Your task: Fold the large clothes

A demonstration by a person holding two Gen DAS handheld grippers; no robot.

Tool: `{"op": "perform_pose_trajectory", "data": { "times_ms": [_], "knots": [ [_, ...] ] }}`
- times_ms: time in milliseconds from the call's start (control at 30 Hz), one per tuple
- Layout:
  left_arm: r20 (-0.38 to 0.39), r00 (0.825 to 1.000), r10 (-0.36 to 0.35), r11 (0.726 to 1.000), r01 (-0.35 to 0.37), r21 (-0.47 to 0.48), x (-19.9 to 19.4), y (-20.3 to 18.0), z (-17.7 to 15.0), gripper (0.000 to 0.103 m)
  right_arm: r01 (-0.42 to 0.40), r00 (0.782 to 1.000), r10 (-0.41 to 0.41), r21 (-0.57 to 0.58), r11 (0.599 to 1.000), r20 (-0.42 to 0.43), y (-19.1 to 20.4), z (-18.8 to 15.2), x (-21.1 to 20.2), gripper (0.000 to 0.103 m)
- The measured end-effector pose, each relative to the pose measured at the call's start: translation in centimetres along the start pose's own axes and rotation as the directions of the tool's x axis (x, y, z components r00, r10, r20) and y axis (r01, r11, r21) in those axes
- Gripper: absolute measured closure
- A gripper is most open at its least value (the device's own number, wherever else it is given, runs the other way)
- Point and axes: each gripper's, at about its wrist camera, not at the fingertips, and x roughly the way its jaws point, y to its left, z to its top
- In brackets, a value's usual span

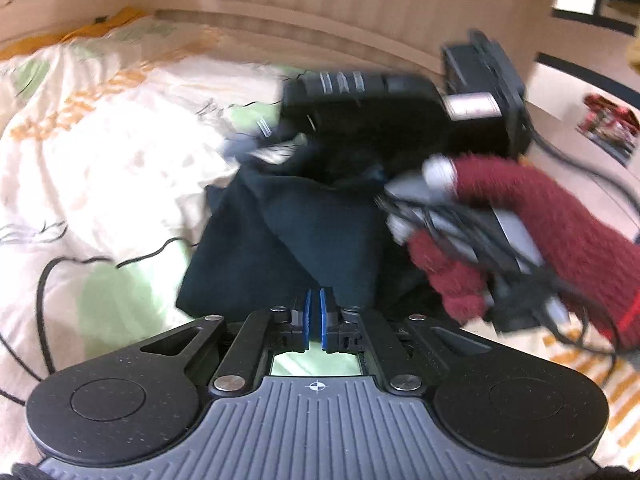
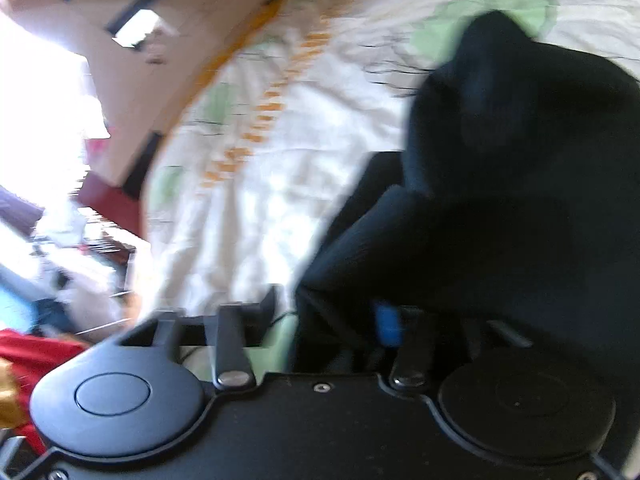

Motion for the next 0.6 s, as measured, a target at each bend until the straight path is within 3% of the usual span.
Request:
{"op": "perform_pose_trajectory", "data": {
  "times_ms": [167,300,400,533,600],
  "knots": [
    [0.032,0.994,-0.106,0.990,0.103,0.093,-0.8,-2.7,0.0,0.097,-0.102,0.992,0.106,-0.065,0.993,0.064,1.6,1.2,-3.2,0.013],
    [0.052,0.981,-0.186,0.969,0.174,0.173,-0.8,-5.1,0.5,0.092,-0.217,0.961,0.220,-0.040,0.975,0.164,1.3,2.6,-6.8,0.013],
    [0.081,0.979,-0.185,0.962,0.163,0.217,0.0,-6.3,1.4,0.090,-0.166,0.954,0.182,-0.086,0.982,0.238,1.3,3.1,-9.8,0.013],
    [0.140,0.975,-0.171,0.968,0.140,0.208,1.6,-6.0,2.7,0.083,-0.021,0.946,0.055,-0.107,0.994,0.319,0.2,2.7,-12.9,0.013],
    [0.128,0.982,-0.143,0.973,0.116,0.198,3.2,-5.5,3.0,0.082,0.043,0.933,-0.007,-0.092,0.995,0.360,-0.8,2.1,-14.0,0.013]
  ]
}}
